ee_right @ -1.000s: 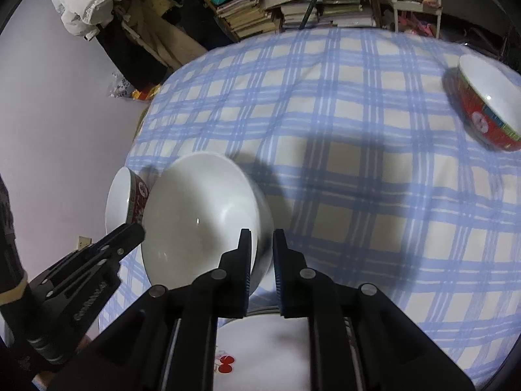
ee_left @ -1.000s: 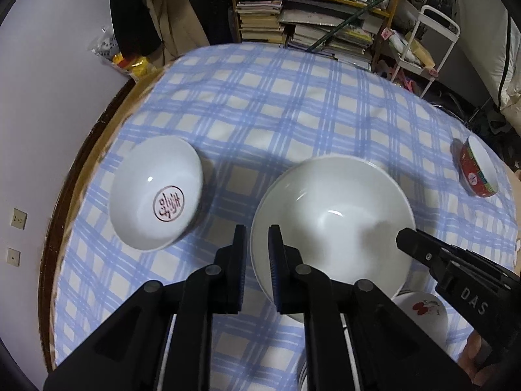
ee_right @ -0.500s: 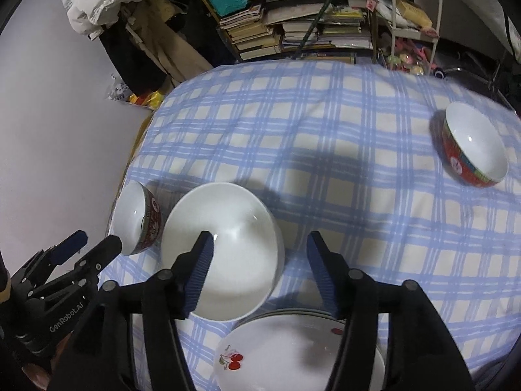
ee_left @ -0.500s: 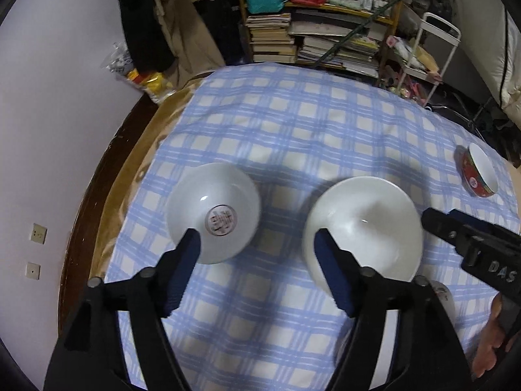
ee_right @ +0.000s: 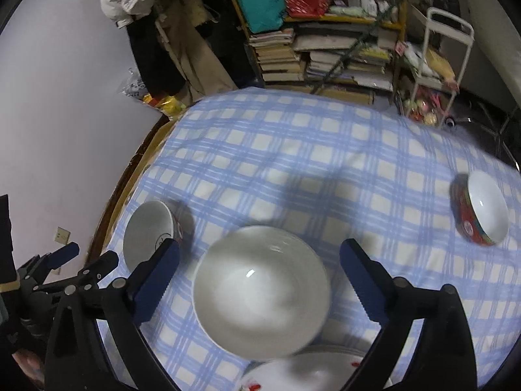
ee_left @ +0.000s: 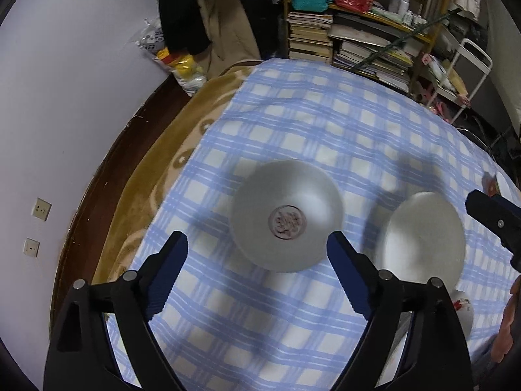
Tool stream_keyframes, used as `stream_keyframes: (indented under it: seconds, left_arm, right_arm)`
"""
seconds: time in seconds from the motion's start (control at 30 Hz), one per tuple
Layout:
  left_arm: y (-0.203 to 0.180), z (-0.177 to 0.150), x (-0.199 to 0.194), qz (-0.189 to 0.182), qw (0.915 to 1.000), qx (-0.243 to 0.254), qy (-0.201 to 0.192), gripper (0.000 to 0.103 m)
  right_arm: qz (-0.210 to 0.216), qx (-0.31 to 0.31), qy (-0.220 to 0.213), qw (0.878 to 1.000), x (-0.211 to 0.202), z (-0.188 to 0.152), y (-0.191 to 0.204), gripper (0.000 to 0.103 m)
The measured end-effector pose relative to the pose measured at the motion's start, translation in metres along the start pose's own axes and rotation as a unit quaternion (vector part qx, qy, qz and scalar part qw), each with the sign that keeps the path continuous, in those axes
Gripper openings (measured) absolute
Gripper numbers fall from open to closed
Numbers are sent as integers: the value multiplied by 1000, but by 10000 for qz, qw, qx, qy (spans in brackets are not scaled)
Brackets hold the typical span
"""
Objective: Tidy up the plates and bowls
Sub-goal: 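Grasp the red-character white bowl rim with the left tool while the right tool grasps the opposite rim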
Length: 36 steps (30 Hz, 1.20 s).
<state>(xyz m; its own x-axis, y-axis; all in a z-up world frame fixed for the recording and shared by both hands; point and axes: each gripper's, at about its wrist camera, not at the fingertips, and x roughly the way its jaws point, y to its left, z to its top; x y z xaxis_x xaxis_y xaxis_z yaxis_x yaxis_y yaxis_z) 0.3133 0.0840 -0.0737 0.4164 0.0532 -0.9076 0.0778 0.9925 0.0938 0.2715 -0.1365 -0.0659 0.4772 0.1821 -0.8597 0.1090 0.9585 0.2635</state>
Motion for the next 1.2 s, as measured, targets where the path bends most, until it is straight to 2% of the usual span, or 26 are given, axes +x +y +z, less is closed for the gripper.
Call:
stream_keyframes:
  seconds: [0.07, 0.17, 0.3, 0.43, 0.53, 0.67, 0.73, 0.8, 0.83, 0.87, 0.93, 1.0, 1.07, 1.1, 1.2]
  left_arm:
    - [8, 1, 7, 25, 10000, -83, 25, 86]
    - [22, 2, 20, -124, 9995, -154, 233, 86]
    - [37, 1, 30, -158, 9993, -249, 220, 86]
    - [45, -2, 45, -30, 9994, -201, 274, 86]
    - [52, -3, 55, -164, 9988, -328, 320, 86]
    - [58, -5, 61, -273, 9983, -503, 115, 86]
    - [59, -5, 65, -378, 9976, -562, 110, 86]
    - [59, -4, 71, -508, 9968, -599, 150, 86]
    - [59, -4, 73, -532, 9965, -620, 167, 86]
    - [59, -4, 76, -567, 9960, -662, 197, 84]
    - [59, -5, 82, -674, 9946, -737, 270, 69]
    - [58, -7, 92, -855, 9921, -782, 474, 46]
    - [56, -8, 101, -965, 9907, -763, 585, 36]
    - [54, -9, 102, -987, 9905, -768, 581, 30]
    - [49, -10, 102, -1159, 9886, -824, 492, 14]
  right_arm:
    - [-26, -150, -6, 9999, 6, 0, 10, 103]
    - [-48, -418, -57, 9991, 17, 0, 28, 103]
    - [70, -507, -306, 9982, 22, 2, 44, 103]
    - [189, -528, -139, 9983, 39, 5, 59, 103]
    - [230, -702, -31, 9973, 49, 4, 72, 103]
    - [140, -950, 42, 9954, 61, 2, 87, 103]
    - [113, -1069, 101, 9941, 68, 2, 93, 100]
    - [15, -1132, 118, 9935, 74, 2, 98, 85]
    - [16, -1125, 130, 9936, 77, 2, 99, 83]
    - [62, -1085, 189, 9939, 82, 2, 99, 80]
    - [87, -1002, 309, 9944, 90, 2, 100, 71]
    - [95, -966, 500, 9940, 99, 1, 102, 61]
    - [41, -968, 600, 9935, 106, -3, 105, 53]
    - [-16, -975, 610, 9934, 108, -4, 106, 40]
    - [-30, -992, 768, 9921, 117, -7, 109, 18]
